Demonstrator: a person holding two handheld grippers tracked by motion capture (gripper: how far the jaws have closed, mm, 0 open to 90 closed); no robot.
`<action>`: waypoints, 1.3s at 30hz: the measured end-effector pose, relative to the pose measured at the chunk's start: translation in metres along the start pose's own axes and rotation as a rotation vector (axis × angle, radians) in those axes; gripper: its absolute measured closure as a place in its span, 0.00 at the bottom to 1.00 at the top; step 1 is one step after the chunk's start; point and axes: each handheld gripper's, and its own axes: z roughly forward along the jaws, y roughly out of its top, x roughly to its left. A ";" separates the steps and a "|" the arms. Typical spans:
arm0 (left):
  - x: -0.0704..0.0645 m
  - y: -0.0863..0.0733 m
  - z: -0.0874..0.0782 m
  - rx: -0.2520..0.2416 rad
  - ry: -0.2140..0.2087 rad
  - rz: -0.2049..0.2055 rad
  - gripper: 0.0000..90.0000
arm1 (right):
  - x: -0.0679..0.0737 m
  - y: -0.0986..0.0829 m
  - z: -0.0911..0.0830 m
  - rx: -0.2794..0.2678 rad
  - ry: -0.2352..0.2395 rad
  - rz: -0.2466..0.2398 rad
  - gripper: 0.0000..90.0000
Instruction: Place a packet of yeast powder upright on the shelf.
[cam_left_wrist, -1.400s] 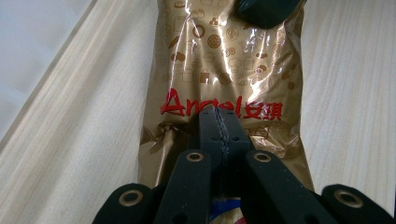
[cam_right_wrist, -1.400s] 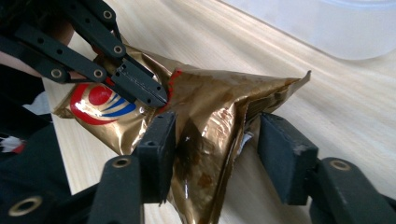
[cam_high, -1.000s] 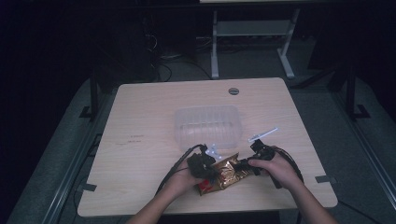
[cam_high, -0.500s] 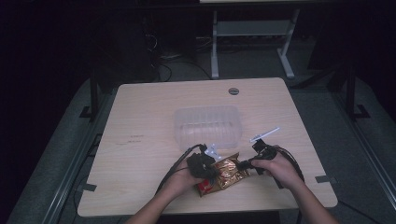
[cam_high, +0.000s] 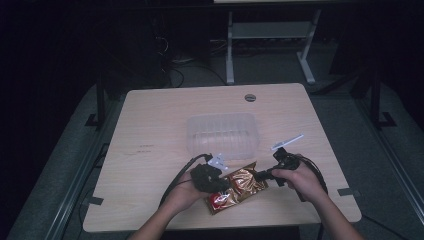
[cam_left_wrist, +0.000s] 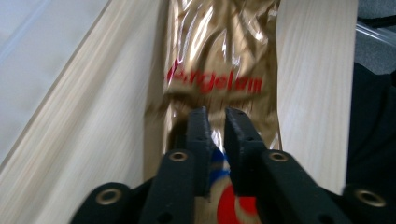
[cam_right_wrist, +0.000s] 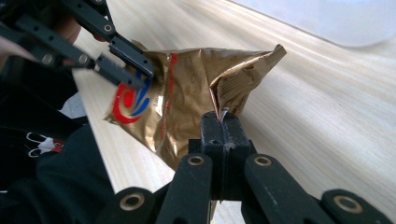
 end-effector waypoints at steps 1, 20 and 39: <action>0.001 -0.003 -0.004 0.003 0.001 -0.010 0.93 | 0.001 0.000 -0.001 -0.002 0.006 0.001 1.00; 0.023 -0.035 -0.023 0.041 0.062 -0.098 0.99 | 0.023 0.009 -0.027 -0.115 0.187 -0.059 1.00; 0.015 -0.063 -0.049 -0.006 0.072 -0.123 0.86 | 0.044 0.021 -0.060 -0.213 0.196 -0.140 1.00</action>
